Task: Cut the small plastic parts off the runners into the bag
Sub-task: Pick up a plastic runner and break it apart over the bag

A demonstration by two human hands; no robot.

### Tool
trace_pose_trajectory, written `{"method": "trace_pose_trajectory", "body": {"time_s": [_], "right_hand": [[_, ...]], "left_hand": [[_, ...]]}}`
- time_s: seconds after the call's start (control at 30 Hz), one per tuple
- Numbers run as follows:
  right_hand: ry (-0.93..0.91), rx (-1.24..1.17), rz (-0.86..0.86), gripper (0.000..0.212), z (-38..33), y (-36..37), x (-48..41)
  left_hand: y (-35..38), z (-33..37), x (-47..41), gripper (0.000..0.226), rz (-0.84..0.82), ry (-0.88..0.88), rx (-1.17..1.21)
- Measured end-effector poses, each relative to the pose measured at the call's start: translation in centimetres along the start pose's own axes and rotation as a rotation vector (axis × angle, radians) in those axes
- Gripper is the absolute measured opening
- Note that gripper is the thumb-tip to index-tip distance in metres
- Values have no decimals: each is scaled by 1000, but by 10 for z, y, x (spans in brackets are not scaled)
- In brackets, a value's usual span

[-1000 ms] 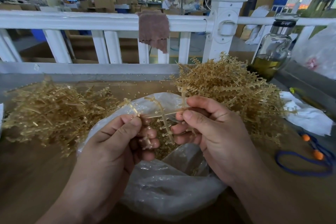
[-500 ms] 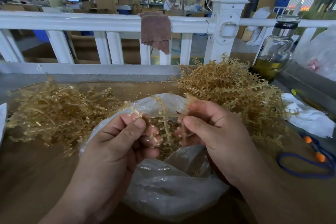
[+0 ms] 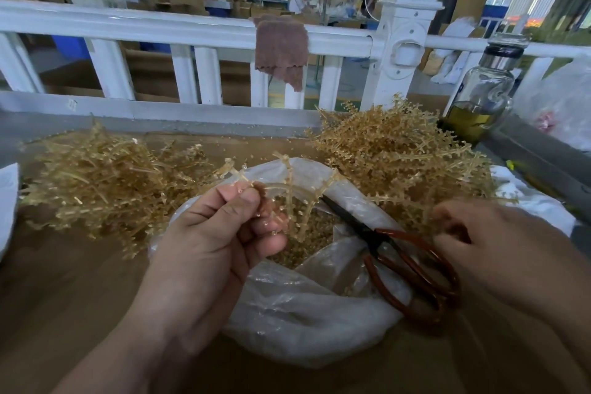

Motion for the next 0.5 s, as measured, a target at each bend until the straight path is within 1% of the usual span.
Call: {"method": "trace_pose_trajectory", "body": {"time_s": [0.07, 0.13, 0.23, 0.37, 0.43, 0.5], "right_hand": [[17, 101, -117, 21, 13, 21, 8], [-9, 125, -155, 23, 17, 35, 13], [-49, 66, -91, 27, 18, 36, 12], [-50, 8, -101, 33, 17, 35, 11], [-88, 34, -80, 35, 12, 37, 14], [-124, 128, -38, 36, 0, 39, 20]], "left_hand": [[-2, 1, -1, 9, 21, 13, 0], [-3, 2, -1, 8, 27, 24, 6], [-4, 2, -2, 7, 31, 35, 14], [-4, 5, -4, 14, 42, 55, 5], [-5, 7, -5, 20, 49, 74, -8], [-6, 8, -6, 22, 51, 92, -11]]}}
Point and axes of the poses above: each hand's wrist, its own x-axis away from the middle knuckle, its own y-axis out of the palm, z = x × y, the point moved 8 cm from there along -x, towards the middle knuckle
